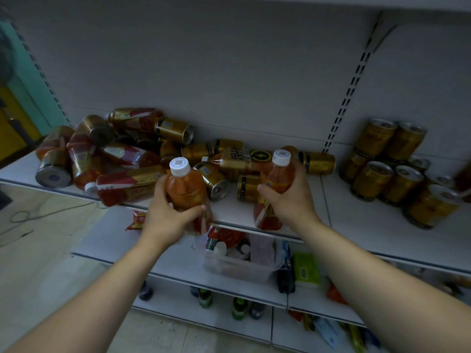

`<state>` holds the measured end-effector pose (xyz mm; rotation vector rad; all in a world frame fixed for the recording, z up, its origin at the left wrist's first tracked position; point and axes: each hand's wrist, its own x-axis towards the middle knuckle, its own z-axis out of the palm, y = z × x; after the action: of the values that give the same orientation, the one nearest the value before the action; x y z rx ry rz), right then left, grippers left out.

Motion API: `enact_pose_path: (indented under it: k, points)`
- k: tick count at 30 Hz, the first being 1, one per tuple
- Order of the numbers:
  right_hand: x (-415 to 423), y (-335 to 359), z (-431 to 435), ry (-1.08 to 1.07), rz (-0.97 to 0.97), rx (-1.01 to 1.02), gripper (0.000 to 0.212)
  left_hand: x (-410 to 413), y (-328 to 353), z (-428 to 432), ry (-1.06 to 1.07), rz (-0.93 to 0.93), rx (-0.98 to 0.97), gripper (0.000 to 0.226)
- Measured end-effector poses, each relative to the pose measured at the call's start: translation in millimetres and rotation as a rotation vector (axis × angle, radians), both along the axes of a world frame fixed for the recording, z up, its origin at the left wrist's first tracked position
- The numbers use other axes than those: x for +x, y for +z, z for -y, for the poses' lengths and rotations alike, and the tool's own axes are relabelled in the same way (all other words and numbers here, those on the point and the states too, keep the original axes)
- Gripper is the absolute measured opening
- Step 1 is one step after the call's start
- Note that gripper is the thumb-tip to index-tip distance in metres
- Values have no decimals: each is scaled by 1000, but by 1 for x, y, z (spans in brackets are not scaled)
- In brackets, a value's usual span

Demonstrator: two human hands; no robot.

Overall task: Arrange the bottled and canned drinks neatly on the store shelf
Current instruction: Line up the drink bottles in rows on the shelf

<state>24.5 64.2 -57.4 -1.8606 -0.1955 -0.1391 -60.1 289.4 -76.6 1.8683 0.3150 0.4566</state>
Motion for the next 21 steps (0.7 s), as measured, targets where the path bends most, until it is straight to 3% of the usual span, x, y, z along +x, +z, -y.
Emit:
enact_pose_path:
  k: [13, 21]
  points:
    - [-4, 1, 4, 3, 8, -8, 68, 16, 10, 21, -95, -25, -2, 93]
    - [-1, -1, 12, -43, 25, -27, 66, 26, 12, 43, -166, -10, 49, 81]
